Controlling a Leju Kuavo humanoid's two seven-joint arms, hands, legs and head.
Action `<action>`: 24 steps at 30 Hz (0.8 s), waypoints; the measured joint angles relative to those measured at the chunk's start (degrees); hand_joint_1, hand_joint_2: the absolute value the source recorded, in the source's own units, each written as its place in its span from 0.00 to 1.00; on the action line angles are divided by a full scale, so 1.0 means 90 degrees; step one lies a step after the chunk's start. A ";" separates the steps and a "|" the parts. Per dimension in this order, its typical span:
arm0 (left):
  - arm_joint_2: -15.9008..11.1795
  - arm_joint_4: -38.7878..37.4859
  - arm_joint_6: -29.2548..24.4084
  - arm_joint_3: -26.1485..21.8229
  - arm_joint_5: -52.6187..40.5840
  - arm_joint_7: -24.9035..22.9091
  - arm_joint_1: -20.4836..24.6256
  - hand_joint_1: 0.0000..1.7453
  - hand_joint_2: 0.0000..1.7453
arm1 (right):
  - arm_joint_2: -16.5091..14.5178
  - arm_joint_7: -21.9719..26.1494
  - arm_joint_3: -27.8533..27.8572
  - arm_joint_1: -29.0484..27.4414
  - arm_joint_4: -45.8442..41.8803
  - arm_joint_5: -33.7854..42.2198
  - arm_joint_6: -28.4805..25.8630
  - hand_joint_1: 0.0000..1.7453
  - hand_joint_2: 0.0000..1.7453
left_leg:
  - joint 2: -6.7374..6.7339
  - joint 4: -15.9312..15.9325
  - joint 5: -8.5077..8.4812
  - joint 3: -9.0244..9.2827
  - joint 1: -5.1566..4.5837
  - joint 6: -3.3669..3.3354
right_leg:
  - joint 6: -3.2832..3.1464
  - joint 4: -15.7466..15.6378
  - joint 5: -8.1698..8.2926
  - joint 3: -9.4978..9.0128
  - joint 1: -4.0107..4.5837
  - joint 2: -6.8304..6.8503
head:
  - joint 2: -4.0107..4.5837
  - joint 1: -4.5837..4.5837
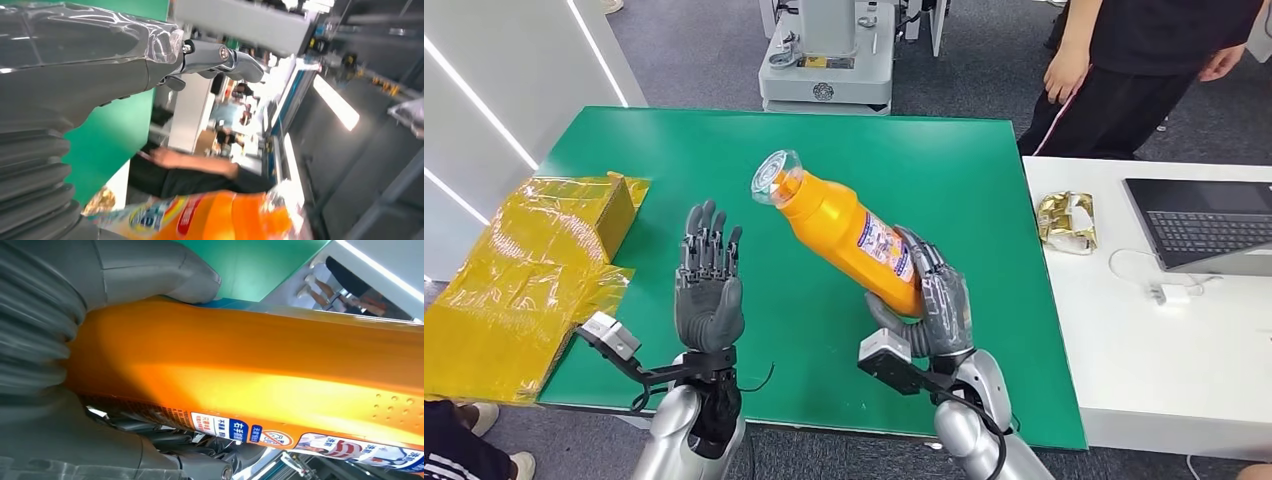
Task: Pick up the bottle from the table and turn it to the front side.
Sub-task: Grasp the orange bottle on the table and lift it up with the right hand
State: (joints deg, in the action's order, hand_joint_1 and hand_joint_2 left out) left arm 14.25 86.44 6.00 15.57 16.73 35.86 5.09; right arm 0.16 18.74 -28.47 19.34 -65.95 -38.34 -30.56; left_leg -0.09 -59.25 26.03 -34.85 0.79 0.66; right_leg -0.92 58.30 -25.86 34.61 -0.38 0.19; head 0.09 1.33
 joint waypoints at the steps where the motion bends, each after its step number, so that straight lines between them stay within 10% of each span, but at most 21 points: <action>1: -0.0003 -0.0033 0.0070 0.0019 -0.0001 -0.0004 0.0006 0.00 1.00 | -0.0008 -0.0012 -0.0001 -0.0012 -0.0025 -0.0044 0.0029 1.00 1.00 | 0.0000 0.0000 0.0000 0.0000 0.0000 0.0000 | 0.0000 0.0000 0.0000 0.0000 0.0000 0.0000 | 0.0000 0.0000; 24: -0.0013 -0.0407 0.0604 0.0049 -0.0124 -0.0035 0.0065 0.00 1.00 | -0.0141 -0.0338 -0.0329 0.0218 -0.0035 -0.0653 0.2062 1.00 1.00 | 0.0001 0.0000 0.0000 -0.0002 0.0001 0.0000 | 0.0000 0.0001 0.0000 -0.0001 0.0000 0.0002 | 0.0000 0.0001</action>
State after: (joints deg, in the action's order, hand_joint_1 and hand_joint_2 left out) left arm 14.13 82.78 11.44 16.00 15.62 35.55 5.67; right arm -1.10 15.70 -31.43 21.30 -66.26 -44.21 -12.00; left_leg -0.08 -59.25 26.03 -34.87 0.79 0.66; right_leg -0.92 58.30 -25.86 34.60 -0.37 0.21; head 0.09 1.33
